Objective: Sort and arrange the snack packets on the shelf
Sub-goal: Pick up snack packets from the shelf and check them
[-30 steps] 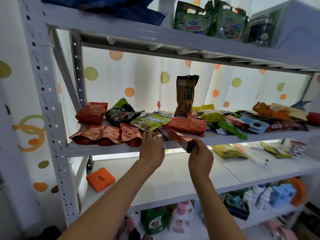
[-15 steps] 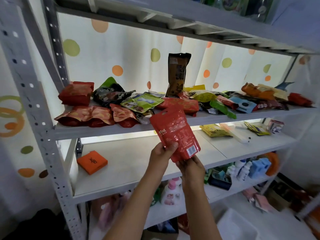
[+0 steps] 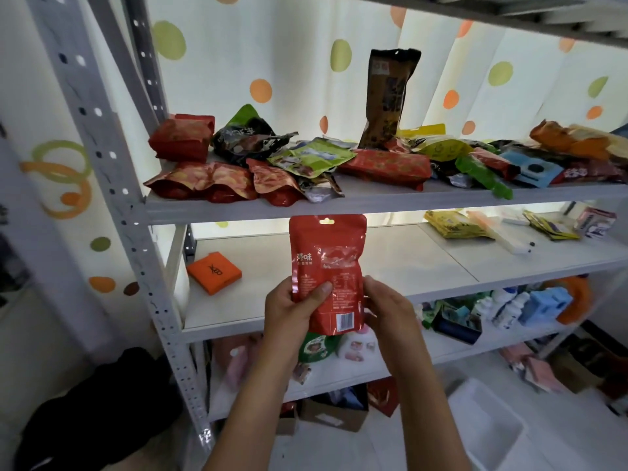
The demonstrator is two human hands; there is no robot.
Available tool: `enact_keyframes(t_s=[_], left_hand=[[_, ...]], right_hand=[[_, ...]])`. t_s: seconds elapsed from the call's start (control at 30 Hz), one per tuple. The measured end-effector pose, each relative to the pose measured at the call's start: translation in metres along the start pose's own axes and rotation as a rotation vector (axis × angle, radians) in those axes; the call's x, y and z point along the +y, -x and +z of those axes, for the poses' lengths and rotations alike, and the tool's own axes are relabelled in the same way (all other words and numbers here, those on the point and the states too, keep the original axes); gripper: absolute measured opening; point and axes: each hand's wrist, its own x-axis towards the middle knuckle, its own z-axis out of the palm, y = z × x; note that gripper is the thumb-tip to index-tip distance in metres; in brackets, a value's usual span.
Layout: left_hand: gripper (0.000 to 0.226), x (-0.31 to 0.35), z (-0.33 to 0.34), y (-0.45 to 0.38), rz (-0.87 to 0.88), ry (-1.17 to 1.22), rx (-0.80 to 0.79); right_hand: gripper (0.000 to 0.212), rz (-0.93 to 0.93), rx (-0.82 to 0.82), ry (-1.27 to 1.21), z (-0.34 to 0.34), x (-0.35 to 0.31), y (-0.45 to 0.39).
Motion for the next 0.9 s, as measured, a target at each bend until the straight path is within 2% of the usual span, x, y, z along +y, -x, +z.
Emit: enact_keyframes(t_s=[0.17, 0.3, 0.4, 0.6, 0.9], left_hand=[[0.034, 0.006, -0.01, 0.005, 0.054, -0.022, 0.052], [0.047, 0.007, -0.02, 0.01, 0.089, 0.006, 0.086], [0.036, 0.009, -0.024, 0.01, 0.103, 0.019, 0.102], [0.057, 0.01, -0.026, 0.01, 0.026, 0.0, 0.061], [0.051, 0.008, -0.028, 0.013, -0.047, -0.027, -0.01]], right_hand=[[0.024, 0.007, -0.063, 0.002, 0.02, 0.001, 0.002], [0.022, 0.024, -0.159, 0.02, 0.026, 0.001, 0.001], [0.023, 0.031, -0.195, 0.021, 0.031, 0.0, 0.002], [0.009, -0.032, -0.098, -0.032, 0.038, 0.004, 0.003], [0.008, -0.099, -0.024, -0.04, 0.038, 0.013, 0.004]])
